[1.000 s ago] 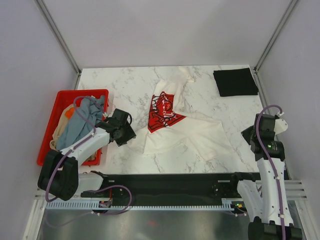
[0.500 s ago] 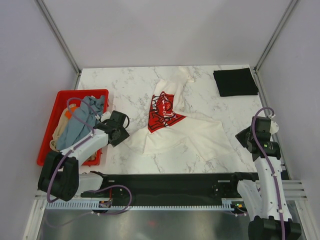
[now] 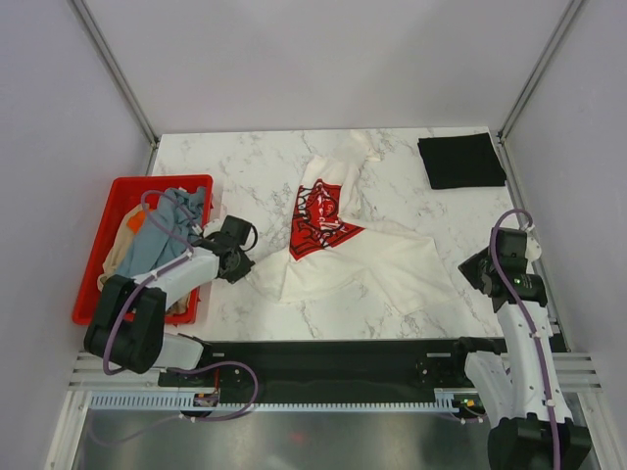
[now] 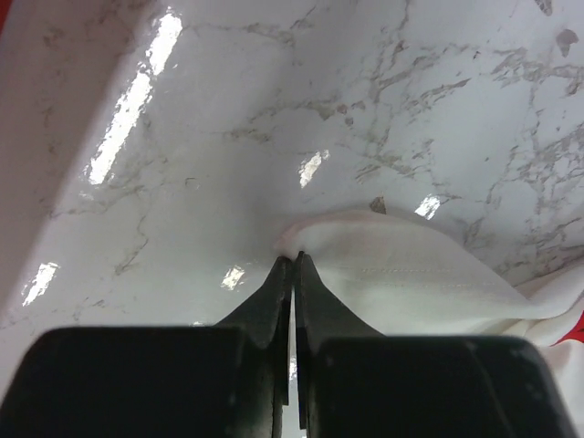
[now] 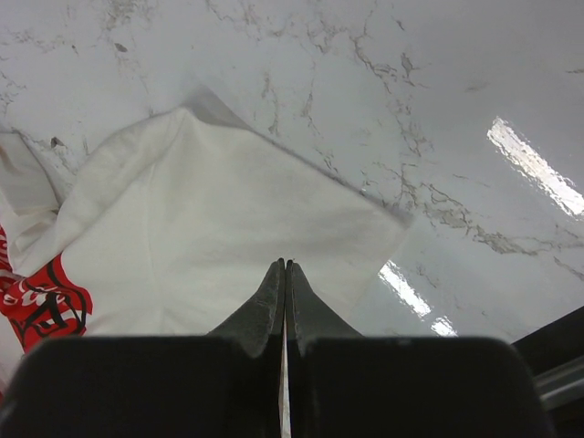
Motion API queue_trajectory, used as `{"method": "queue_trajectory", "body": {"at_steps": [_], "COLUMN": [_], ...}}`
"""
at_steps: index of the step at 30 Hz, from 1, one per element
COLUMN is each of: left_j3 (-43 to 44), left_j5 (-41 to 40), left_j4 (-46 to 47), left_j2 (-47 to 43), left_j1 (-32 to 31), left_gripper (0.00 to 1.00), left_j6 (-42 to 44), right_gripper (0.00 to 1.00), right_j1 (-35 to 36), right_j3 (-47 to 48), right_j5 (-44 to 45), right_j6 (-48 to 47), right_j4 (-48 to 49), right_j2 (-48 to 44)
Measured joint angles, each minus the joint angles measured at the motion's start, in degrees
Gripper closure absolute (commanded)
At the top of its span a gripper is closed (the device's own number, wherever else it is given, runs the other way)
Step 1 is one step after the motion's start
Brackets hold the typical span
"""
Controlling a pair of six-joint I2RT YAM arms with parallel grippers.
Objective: Fold and stack the t-shirts
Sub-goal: Flatten the tshirt out
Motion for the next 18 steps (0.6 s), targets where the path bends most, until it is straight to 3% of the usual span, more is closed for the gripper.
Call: {"method": "queue_trajectory", "body": {"at_steps": [2,7,12,18], "left_j3": [0.1,-0.4,-0.5,-0.5], "left_j5": [0.7,3.1,4.0,8.3], "left_j4": [0.9,1.0,1.3,1.4], "left_j2": [0.2,-3.3,-12.2,-11.2], "left_j1": [0.0,0.1,0.1,0.1], "left_gripper": [0.98,0.98,0.98,0.98], "left_j6": [0.0,0.5,1.4,1.6], "right_gripper": [0.91,0.68,0.66,0.64], "right_j1": [0.0,0.0,0.0,0.0], "right_j3": [-0.5,-2.1,-7.9,-13.4], "right_j5": [-0.5,-3.0,-2.5,-1.9], "right_j6": [0.0,0.2,1.6,4.1], "right_j4": [0.1,0.0,0.2,6.0], "right_j2": [1.4,8.3,9.1,10.0]}}
